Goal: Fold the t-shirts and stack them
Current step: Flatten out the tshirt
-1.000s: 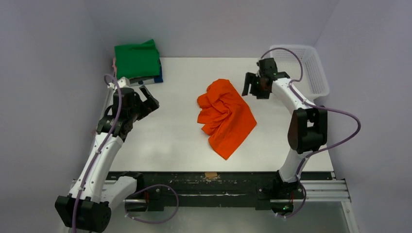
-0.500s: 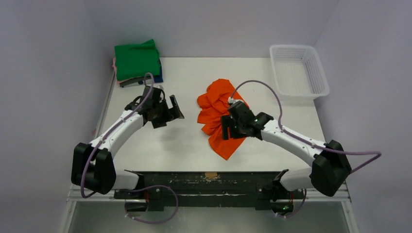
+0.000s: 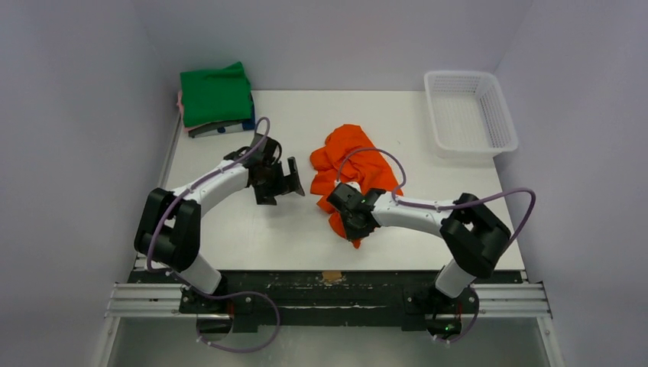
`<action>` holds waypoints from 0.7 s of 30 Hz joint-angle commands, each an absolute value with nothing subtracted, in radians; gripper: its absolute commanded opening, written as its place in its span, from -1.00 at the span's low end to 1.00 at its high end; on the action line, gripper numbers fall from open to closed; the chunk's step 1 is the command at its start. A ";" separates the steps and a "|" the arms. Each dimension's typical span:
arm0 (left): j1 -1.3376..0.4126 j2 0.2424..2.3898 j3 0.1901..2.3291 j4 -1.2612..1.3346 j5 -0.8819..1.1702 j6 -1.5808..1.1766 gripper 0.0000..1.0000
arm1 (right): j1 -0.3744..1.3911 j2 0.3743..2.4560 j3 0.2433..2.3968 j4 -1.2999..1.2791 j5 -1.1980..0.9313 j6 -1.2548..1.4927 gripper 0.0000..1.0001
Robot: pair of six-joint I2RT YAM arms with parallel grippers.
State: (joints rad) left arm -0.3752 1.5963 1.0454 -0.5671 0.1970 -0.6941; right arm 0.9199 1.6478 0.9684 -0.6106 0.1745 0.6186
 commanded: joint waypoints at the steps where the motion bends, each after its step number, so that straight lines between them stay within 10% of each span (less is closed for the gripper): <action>1: -0.427 1.620 1.096 -0.549 0.214 -0.702 1.00 | 0.870 1.589 0.889 -0.654 0.240 0.679 -0.99; 21: -0.565 1.978 1.403 -0.545 0.112 -0.740 0.55 | 0.502 1.157 0.867 -0.744 0.351 0.615 -1.00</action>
State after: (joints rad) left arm -0.5652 1.9263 1.3159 -0.5488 0.1848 -0.7219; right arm 0.5156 1.1477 0.8616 -0.7242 0.3058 0.6415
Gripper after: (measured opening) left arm 0.794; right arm 0.008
